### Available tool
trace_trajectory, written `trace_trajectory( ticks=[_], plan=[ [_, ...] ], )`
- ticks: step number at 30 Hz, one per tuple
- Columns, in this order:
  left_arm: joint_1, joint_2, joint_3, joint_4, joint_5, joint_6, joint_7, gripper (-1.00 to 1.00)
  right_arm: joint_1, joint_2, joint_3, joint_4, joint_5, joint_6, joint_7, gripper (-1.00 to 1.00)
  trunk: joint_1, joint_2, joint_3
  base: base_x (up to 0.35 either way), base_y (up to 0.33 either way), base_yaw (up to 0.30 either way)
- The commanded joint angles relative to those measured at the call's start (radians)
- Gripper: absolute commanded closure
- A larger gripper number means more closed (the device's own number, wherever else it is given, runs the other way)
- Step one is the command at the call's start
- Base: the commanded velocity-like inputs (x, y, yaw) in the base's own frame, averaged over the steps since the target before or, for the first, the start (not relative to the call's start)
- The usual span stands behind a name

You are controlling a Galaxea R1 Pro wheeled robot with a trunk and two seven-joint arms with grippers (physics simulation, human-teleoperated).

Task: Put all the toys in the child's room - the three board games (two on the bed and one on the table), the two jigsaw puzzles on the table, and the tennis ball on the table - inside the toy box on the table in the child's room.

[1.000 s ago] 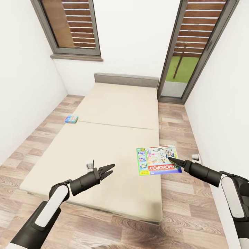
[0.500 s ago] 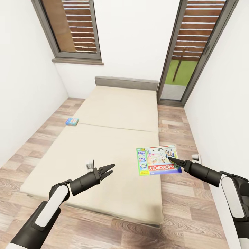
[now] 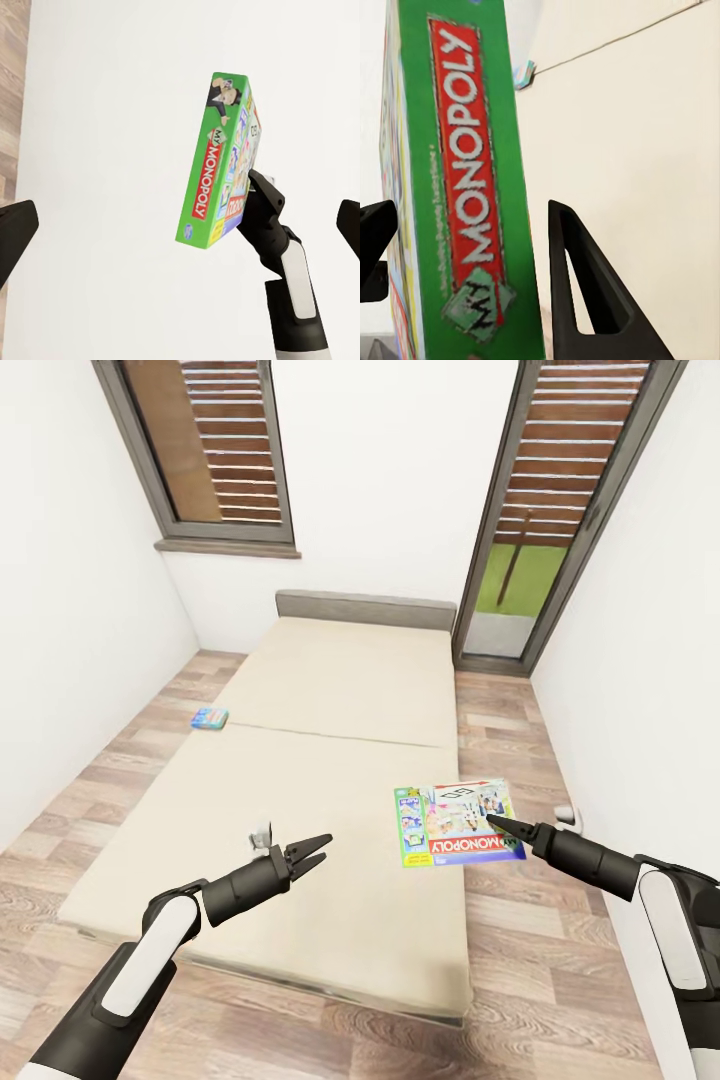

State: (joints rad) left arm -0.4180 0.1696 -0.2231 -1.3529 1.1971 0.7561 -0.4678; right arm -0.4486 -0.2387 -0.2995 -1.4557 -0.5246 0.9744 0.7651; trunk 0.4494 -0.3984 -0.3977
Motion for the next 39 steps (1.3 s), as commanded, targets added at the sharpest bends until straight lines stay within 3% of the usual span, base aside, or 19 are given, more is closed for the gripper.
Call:
trace_trajectory(
  ticks=[1, 39],
  plan=[
    [-0.001, 0.001, -0.001, 0.0, 0.004, 0.004, 0.0, -1.0, -0.001, 0.0, -0.001, 0.0, 0.0, 0.006, 0.003, 1.0, 0.001, -0.002, 0.0, 0.0, 0.0, 0.0],
    [-0.001, 0.001, -0.001, 0.0, 0.004, 0.005, 0.0, -1.0, -0.001, 0.0, -0.001, 0.0, 0.0, 0.006, 0.003, 1.0, 0.001, -0.002, 0.062, 0.0, 0.0, 0.0]
  ],
)
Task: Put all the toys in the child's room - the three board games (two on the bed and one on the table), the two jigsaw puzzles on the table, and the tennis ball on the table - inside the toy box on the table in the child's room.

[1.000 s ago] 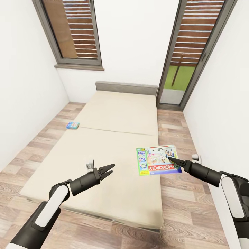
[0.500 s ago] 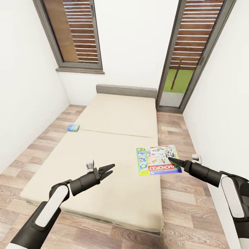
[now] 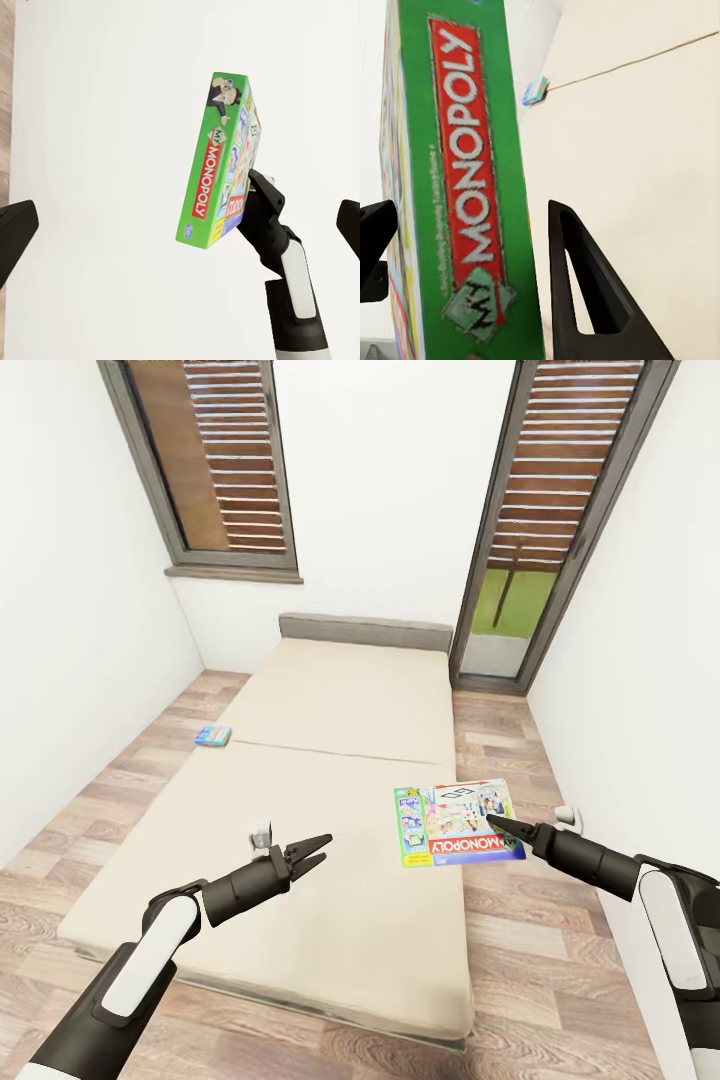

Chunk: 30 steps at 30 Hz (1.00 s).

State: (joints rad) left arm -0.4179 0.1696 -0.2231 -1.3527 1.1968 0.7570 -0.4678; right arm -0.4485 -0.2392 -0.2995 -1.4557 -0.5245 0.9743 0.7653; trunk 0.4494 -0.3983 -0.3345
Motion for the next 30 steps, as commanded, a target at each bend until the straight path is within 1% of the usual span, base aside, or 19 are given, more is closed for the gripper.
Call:
trace_trajectory(
  ticks=[1, 30],
  plan=[
    [-0.001, 0.001, -0.001, 0.0, 0.004, 0.004, 0.0, -1.0, -0.001, 0.0, -0.001, 0.0, 0.0, 0.006, 0.003, 1.0, 0.001, -0.002, 0.0, 0.0, 0.0, 0.0],
    [-0.001, 0.001, -0.001, 0.001, 0.004, 0.003, 0.0, -1.0, -0.001, 0.0, -0.001, 0.0, 0.001, 0.006, 0.002, 1.0, 0.001, -0.002, 0.047, 0.0, 0.0, 0.0]
  ],
)
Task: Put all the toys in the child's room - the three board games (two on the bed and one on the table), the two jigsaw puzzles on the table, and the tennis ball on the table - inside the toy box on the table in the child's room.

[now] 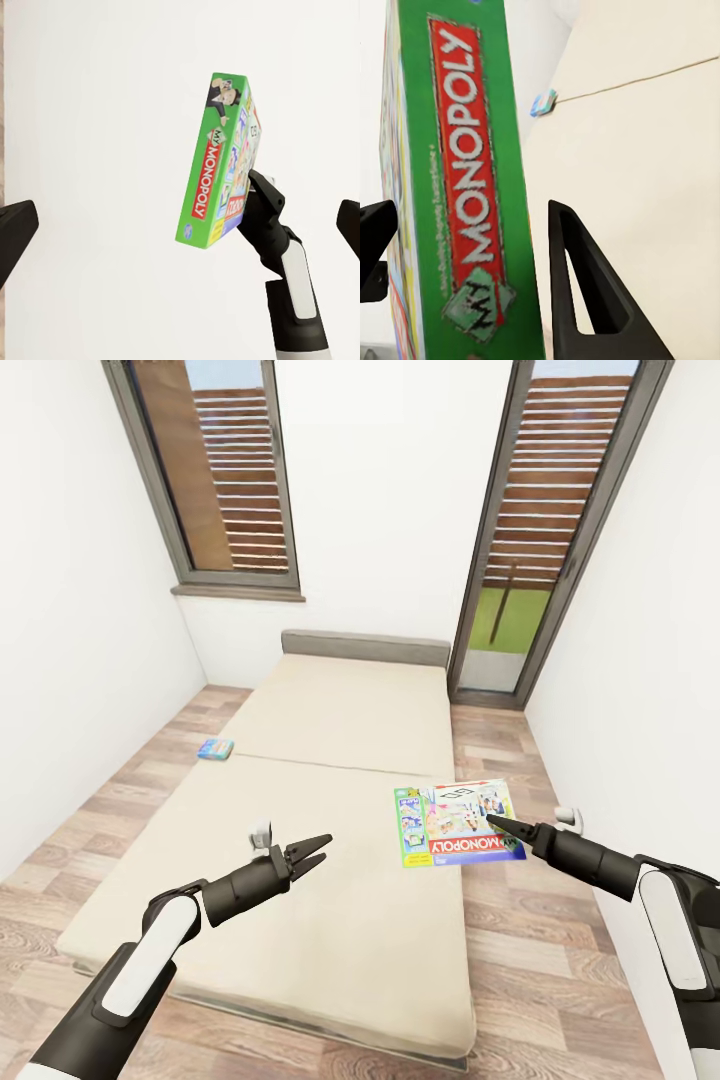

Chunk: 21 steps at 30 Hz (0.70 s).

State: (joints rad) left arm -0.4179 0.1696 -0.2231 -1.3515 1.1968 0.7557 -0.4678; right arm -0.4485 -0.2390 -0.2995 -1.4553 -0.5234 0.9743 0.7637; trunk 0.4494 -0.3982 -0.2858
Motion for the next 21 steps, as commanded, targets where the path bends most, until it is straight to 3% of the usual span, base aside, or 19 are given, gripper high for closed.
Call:
trace_trajectory(
  ticks=[1, 21],
  plan=[
    [-0.001, 0.001, -0.001, 0.0, 0.004, 0.004, 0.0, -1.0, -0.001, 0.0, -0.001, 0.0, 0.0, 0.006, 0.003, 1.0, 0.001, -0.002, 0.0, 0.0, 0.0, 0.0],
    [-0.001, 0.001, 0.001, 0.0, 0.004, 0.005, 0.0, -1.0, -0.001, 0.0, -0.001, 0.001, 0.0, 0.006, 0.003, 1.0, 0.001, -0.002, 0.026, 0.0, 0.0, 0.0]
  ],
)
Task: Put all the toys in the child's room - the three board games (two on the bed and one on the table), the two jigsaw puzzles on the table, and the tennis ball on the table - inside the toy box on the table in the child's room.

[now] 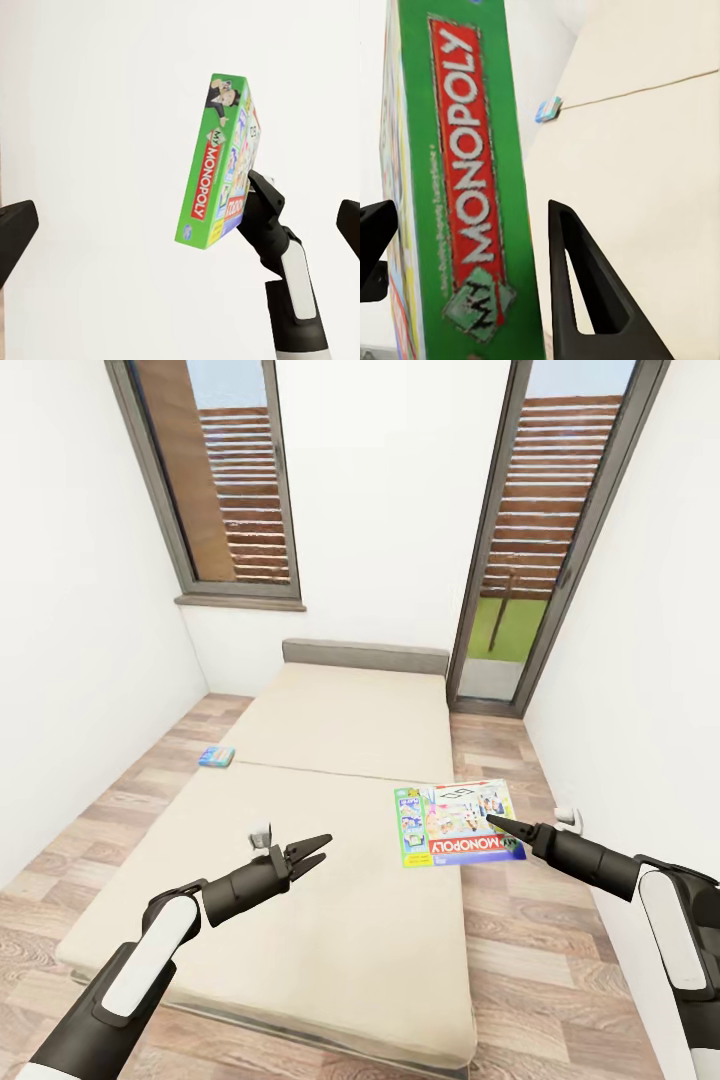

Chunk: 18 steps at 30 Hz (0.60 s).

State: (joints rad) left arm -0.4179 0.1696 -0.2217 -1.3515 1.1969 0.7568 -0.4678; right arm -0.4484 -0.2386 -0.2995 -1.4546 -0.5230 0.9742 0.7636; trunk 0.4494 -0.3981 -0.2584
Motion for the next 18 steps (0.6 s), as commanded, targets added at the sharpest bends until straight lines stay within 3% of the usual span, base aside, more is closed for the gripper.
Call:
trace_trajectory(
  ticks=[1, 12, 18],
  plan=[
    [-0.001, 0.001, -0.001, 0.0, 0.004, 0.004, 0.0, -1.0, -0.001, 0.0, -0.001, 0.0, 0.0, 0.006, 0.003, 1.0, 0.001, -0.002, -0.001, 0.0, 0.0, 0.0],
    [-0.001, 0.001, 0.001, -0.001, 0.005, 0.003, 0.0, -1.0, -0.001, -0.001, -0.001, 0.0, -0.001, 0.006, 0.005, 1.0, 0.001, -0.002, 0.0, 0.0, 0.0, 0.002],
    [-0.001, 0.001, 0.0, -0.005, 0.004, 0.002, 0.0, -1.0, -0.001, -0.001, -0.001, 0.0, -0.001, 0.006, 0.006, 1.0, 0.001, -0.002, 0.0, 0.0, 0.0, 0.135]
  ],
)
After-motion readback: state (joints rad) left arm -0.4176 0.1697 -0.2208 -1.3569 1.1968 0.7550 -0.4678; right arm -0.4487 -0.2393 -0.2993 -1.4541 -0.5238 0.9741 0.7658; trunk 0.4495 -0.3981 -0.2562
